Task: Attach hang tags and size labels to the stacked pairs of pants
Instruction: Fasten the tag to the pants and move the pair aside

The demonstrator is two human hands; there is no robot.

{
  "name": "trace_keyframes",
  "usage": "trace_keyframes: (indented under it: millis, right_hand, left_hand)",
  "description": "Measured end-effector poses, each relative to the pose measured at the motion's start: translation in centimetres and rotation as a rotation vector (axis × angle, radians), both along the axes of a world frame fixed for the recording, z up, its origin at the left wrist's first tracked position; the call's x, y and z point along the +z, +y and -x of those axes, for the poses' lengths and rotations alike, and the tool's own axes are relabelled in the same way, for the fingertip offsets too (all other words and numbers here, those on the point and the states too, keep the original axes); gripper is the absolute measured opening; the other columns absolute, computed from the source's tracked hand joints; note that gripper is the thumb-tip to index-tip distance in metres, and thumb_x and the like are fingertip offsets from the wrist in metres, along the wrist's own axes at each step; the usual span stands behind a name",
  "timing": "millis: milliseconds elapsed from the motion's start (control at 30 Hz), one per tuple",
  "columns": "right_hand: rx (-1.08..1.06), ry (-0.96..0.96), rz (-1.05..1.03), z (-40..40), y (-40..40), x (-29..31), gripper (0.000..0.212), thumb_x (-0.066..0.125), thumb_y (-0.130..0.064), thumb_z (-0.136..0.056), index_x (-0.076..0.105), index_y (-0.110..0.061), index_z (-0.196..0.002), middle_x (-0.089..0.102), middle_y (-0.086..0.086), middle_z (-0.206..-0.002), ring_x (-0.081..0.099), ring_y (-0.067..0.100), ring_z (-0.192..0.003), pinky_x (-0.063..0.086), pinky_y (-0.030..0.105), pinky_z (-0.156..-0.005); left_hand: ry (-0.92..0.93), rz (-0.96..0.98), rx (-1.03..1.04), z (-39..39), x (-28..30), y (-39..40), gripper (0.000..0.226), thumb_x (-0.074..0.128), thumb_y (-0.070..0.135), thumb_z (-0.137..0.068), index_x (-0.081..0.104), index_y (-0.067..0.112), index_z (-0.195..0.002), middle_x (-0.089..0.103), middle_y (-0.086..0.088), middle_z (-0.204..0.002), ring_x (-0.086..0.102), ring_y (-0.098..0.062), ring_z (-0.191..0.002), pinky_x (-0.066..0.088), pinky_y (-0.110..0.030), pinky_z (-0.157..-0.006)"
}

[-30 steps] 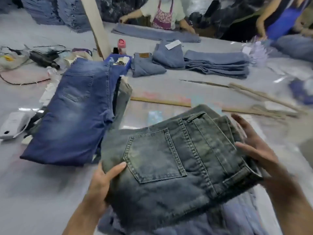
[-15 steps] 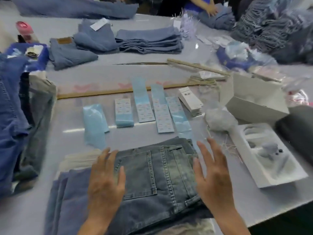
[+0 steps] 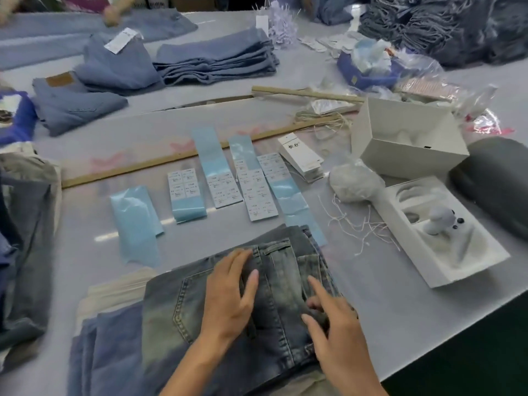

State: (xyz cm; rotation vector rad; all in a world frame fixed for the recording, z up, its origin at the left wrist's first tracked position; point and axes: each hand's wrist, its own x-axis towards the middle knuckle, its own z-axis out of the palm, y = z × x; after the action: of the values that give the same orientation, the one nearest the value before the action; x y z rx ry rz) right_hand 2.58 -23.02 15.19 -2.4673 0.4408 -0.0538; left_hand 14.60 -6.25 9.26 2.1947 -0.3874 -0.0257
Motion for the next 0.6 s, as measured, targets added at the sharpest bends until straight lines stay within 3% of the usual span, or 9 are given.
trace_keyframes:
  millis: [67,133,167,267,333,433,500,533,600]
  right_hand:
    - [0.082,-0.204,0.118,0.8,1.1,0.3,0.053,0.076,0.006,-0.079,0.069,-0.014,-0.128,0.068,-0.008,-0.095,0.063,0.015,-0.091,0.05,0.032,-0.086]
    - [0.151,-0.382,0.278,2.0,1.9,-0.2,0.024,0.067,-0.005,-0.086,0.079,-0.016,-0.104,0.07,-0.008,-0.09,0.065,0.015,-0.086,0.051,0.033,-0.081]
    - [0.165,-0.424,0.309,2.6,2.0,-0.4,0.021,0.06,-0.013,-0.093,0.08,-0.018,-0.097,0.071,-0.009,-0.088,0.066,0.014,-0.084,0.052,0.033,-0.079]
    - [0.204,-0.451,0.35,4.4,2.0,-1.1,0.033,0.051,-0.027,-0.099,0.082,-0.02,-0.09,0.074,-0.01,-0.093,0.069,0.014,-0.085,0.054,0.03,-0.08]
    - [0.215,-0.477,0.347,5.3,2.2,-1.4,0.029,0.056,-0.026,-0.096,0.082,-0.02,-0.086,0.074,-0.009,-0.096,0.07,0.014,-0.087,0.056,0.032,-0.083]
    - [0.204,-0.474,0.313,6.3,2.4,-2.0,0.034,0.054,-0.025,-0.1,0.08,-0.019,-0.08,0.073,-0.009,-0.095,0.069,0.015,-0.085,0.056,0.035,-0.085]
    - [0.182,-0.467,0.284,6.6,2.7,-2.0,0.039,0.049,-0.023,-0.104,0.079,-0.017,-0.079,0.072,-0.007,-0.091,0.068,0.016,-0.083,0.054,0.036,-0.088]
    - [0.175,-0.467,0.278,6.6,2.8,-2.0,0.037,0.05,-0.02,-0.102,0.079,-0.017,-0.08,0.071,-0.006,-0.089,0.068,0.016,-0.083,0.053,0.036,-0.09]
    - [0.171,-0.444,0.268,6.9,2.9,-2.1,0.021,0.061,-0.011,-0.093,0.079,-0.016,-0.084,0.07,-0.004,-0.09,0.068,0.017,-0.085,0.05,0.033,-0.093]
  left_hand:
    - [0.004,0.087,-0.067,-2.1,2.8,-1.8,0.047,0.051,0.043,-0.103,0.05,0.025,-0.146,0.051,0.005,-0.149,0.045,-0.013,-0.139,0.036,-0.041,-0.117]
    - [0.06,0.14,-0.184,-3.8,5.3,-2.9,0.05,0.046,0.055,-0.101,0.047,0.036,-0.147,0.056,0.013,-0.144,0.049,-0.004,-0.134,0.036,-0.036,-0.115]
    - [0.102,0.131,-0.258,-4.5,6.1,-3.0,0.05,0.044,0.061,-0.099,0.05,0.041,-0.144,0.064,0.015,-0.132,0.057,-0.001,-0.123,0.044,-0.036,-0.11]
    - [0.105,-0.24,-0.524,-4.9,7.6,-2.7,0.049,0.048,0.072,-0.092,0.05,0.052,-0.137,0.074,0.018,-0.092,0.068,0.001,-0.085,0.058,-0.035,-0.083]
    - [0.031,-0.532,-0.683,-4.4,7.7,-2.5,0.058,0.054,0.076,-0.087,0.042,0.057,-0.14,0.071,0.02,-0.102,0.065,-0.004,-0.093,0.056,-0.036,-0.082]
    - [0.012,-0.708,-0.81,-3.2,7.7,-2.7,0.071,0.063,0.074,-0.08,0.042,0.049,-0.143,0.059,0.017,-0.128,0.054,-0.011,-0.118,0.048,-0.039,-0.094]
    - [-0.037,-0.718,-0.747,-2.7,7.5,-2.9,0.044,0.062,0.057,-0.091,0.053,0.041,-0.131,0.065,0.012,-0.122,0.059,-0.018,-0.115,0.048,-0.038,-0.09]
    - [-0.04,-0.686,-0.672,-2.6,7.2,-2.8,0.028,0.057,0.048,-0.096,0.057,0.038,-0.122,0.069,0.009,-0.114,0.063,-0.022,-0.108,0.051,-0.038,-0.085]
    - [-0.001,-0.607,-0.543,-2.5,6.6,-2.4,0.018,0.052,0.041,-0.098,0.063,0.037,-0.111,0.071,0.008,-0.098,0.066,-0.023,-0.095,0.054,-0.039,-0.079]
